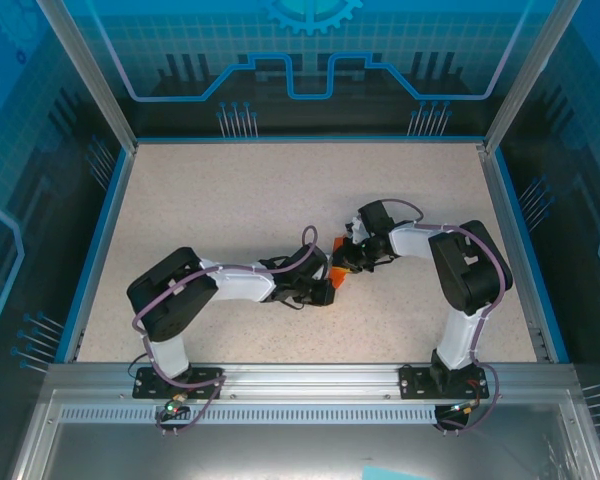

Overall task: Fold a paper plane with a square sheet of paper (pick it up from the middle)
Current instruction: Fold the wing for the fifth time at the center of the table.

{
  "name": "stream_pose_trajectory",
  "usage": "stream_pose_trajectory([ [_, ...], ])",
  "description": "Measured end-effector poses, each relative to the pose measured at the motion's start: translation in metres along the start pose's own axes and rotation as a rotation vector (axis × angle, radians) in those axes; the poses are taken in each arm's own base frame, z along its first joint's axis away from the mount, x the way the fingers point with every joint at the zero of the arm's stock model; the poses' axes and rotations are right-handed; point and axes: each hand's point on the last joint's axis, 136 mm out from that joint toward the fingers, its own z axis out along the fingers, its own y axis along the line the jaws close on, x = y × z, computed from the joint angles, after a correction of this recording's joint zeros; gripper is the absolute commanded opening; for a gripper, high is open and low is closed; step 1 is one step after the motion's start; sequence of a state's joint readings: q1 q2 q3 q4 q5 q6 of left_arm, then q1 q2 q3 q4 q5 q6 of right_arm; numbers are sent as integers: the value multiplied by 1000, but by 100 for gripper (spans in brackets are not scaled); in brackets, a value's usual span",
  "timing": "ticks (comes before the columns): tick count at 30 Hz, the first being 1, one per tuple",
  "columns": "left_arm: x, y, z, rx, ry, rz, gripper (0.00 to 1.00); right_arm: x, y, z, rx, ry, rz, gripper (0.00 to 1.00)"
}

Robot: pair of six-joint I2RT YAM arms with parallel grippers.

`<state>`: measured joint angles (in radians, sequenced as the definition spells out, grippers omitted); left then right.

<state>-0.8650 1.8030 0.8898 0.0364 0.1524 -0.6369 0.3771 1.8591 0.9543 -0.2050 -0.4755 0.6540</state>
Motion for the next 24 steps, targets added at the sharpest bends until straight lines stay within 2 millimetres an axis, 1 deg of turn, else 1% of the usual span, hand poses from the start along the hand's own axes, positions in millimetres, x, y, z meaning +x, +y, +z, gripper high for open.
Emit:
stream_pose_trajectory([
  [7,0,1,1,-7,5,32,7,0,-1,0,-8,-1,-5,15],
  [9,0,2,1,-10,5,37,3,0,-1,0,-7,-1,-6,15],
  [10,0,2,1,-11,5,42,2,0,-1,-1,-8,-1,-8,15],
  [17,2,2,-2,-16,13,81,1,-2,-3,-3,-12,-2,-13,15],
  [21,7,5,-7,-32,44,97,1,-1,-3,-3,-11,-1,-18,15],
  [24,16,8,-13,-51,87,98,1,-2,-4,-3,-11,-2,-20,15],
])
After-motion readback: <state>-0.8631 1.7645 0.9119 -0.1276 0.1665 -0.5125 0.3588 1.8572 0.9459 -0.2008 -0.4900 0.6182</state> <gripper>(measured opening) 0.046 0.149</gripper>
